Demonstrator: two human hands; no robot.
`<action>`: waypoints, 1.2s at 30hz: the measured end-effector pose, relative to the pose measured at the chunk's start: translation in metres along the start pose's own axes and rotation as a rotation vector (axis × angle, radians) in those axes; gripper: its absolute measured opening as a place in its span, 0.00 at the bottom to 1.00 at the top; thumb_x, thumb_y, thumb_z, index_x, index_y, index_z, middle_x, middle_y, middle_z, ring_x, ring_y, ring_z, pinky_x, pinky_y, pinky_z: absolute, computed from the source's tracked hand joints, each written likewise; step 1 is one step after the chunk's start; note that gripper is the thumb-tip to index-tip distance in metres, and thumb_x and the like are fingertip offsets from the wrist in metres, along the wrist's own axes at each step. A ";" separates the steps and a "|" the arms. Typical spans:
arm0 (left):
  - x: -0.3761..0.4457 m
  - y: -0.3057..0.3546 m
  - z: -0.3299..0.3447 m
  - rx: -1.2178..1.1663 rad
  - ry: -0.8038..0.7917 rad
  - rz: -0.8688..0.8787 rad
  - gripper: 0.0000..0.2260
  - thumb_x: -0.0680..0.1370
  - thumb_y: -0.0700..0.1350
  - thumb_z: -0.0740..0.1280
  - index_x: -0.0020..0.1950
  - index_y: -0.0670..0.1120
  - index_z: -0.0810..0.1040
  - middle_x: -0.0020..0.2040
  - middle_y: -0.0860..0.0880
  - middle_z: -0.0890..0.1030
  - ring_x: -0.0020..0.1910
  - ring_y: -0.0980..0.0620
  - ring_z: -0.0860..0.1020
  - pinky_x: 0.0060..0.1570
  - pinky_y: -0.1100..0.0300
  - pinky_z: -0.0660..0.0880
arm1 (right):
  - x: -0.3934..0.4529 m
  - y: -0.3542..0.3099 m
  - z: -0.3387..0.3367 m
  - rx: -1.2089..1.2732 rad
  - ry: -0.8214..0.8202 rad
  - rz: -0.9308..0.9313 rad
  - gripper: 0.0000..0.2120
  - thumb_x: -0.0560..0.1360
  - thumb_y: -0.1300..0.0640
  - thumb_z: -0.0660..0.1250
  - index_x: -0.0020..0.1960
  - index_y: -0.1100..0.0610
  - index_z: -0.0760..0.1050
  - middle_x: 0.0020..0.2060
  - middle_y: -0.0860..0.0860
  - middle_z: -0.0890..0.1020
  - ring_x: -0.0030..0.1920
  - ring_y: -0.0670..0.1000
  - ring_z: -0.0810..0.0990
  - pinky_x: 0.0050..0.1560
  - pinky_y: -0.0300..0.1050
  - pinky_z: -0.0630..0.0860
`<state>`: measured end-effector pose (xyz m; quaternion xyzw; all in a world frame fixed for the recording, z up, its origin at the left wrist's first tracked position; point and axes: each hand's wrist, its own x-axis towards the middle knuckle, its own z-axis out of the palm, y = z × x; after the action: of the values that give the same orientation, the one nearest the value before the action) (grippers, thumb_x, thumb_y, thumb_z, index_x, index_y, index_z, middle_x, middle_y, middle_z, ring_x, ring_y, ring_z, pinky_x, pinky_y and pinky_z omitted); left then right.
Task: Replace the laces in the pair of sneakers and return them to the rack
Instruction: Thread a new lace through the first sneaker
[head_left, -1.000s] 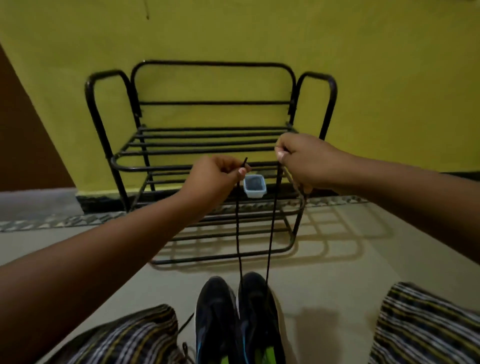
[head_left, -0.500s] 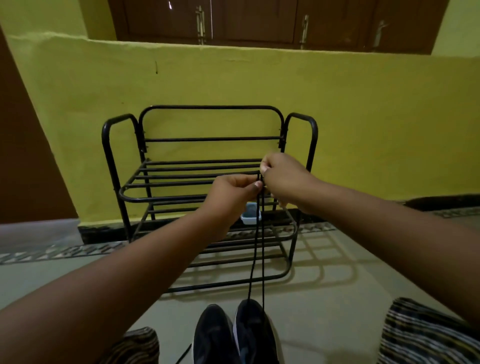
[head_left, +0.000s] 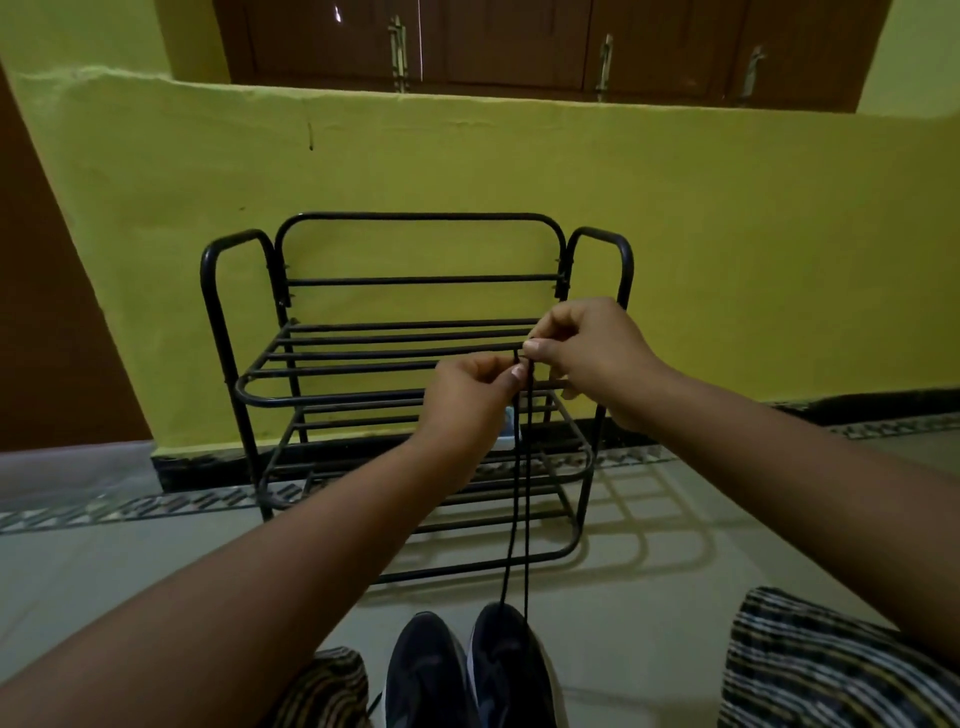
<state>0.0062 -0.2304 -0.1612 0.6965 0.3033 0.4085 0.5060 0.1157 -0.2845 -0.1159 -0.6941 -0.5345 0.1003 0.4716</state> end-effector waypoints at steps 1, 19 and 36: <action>0.001 0.000 0.000 -0.007 0.013 0.000 0.06 0.79 0.44 0.63 0.50 0.50 0.80 0.48 0.51 0.83 0.51 0.56 0.79 0.46 0.61 0.73 | 0.001 0.000 -0.003 0.011 0.033 -0.016 0.07 0.75 0.60 0.68 0.38 0.55 0.76 0.35 0.47 0.78 0.37 0.45 0.76 0.34 0.40 0.70; 0.001 0.002 0.002 -0.079 0.093 0.076 0.04 0.78 0.42 0.65 0.50 0.48 0.80 0.47 0.51 0.82 0.46 0.60 0.79 0.44 0.67 0.73 | 0.004 0.007 -0.010 0.117 -0.008 0.016 0.04 0.74 0.59 0.69 0.41 0.56 0.78 0.35 0.49 0.79 0.37 0.48 0.76 0.30 0.40 0.72; 0.002 0.002 0.002 0.014 0.065 0.124 0.06 0.78 0.41 0.66 0.49 0.48 0.81 0.45 0.51 0.84 0.47 0.60 0.81 0.48 0.65 0.76 | -0.001 0.010 -0.008 0.123 -0.058 -0.119 0.05 0.73 0.59 0.70 0.38 0.55 0.79 0.35 0.53 0.82 0.34 0.46 0.77 0.29 0.36 0.71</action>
<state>0.0090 -0.2299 -0.1585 0.7038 0.2786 0.4595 0.4647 0.1266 -0.2895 -0.1197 -0.6276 -0.5810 0.1248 0.5030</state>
